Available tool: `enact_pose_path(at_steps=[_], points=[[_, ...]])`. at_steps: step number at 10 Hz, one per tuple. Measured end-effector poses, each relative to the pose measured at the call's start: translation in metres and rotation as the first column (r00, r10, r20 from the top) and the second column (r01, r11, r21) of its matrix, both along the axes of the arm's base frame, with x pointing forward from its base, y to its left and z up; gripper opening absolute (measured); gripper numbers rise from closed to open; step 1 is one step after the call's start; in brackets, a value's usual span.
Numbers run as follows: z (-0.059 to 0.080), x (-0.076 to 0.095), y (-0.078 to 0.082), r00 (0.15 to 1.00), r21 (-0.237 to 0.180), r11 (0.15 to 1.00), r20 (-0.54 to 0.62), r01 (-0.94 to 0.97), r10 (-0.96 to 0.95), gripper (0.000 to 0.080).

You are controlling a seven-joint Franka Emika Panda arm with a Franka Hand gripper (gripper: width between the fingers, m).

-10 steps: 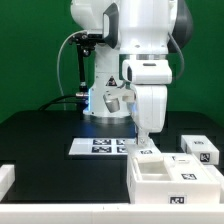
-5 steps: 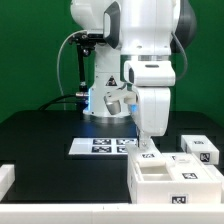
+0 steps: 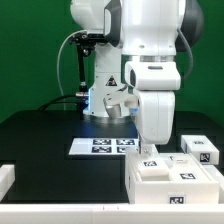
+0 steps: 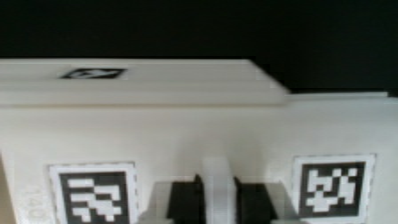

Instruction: Assemble cabinet

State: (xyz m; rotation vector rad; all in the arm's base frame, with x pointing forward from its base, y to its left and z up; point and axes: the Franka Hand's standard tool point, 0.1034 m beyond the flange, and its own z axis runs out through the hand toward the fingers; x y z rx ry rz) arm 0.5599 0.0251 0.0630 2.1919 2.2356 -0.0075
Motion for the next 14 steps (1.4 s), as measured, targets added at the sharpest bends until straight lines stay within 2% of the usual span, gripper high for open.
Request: enact_pose_path(at_steps=[5, 8, 10, 14], points=[[-0.001, 0.004, -0.002, 1.000, 0.001, 1.000, 0.001, 0.001, -0.001, 0.0064], [0.000, 0.030, -0.002, 1.000, 0.002, 1.000, 0.009, 0.004, -0.004, 0.0064], [-0.002, 0.031, -0.001, 1.000, -0.002, 1.000, -0.030, 0.006, -0.006, 0.0064], [-0.002, 0.031, -0.002, 1.000, -0.002, 1.000, -0.030, -0.004, 0.004, 0.0064]])
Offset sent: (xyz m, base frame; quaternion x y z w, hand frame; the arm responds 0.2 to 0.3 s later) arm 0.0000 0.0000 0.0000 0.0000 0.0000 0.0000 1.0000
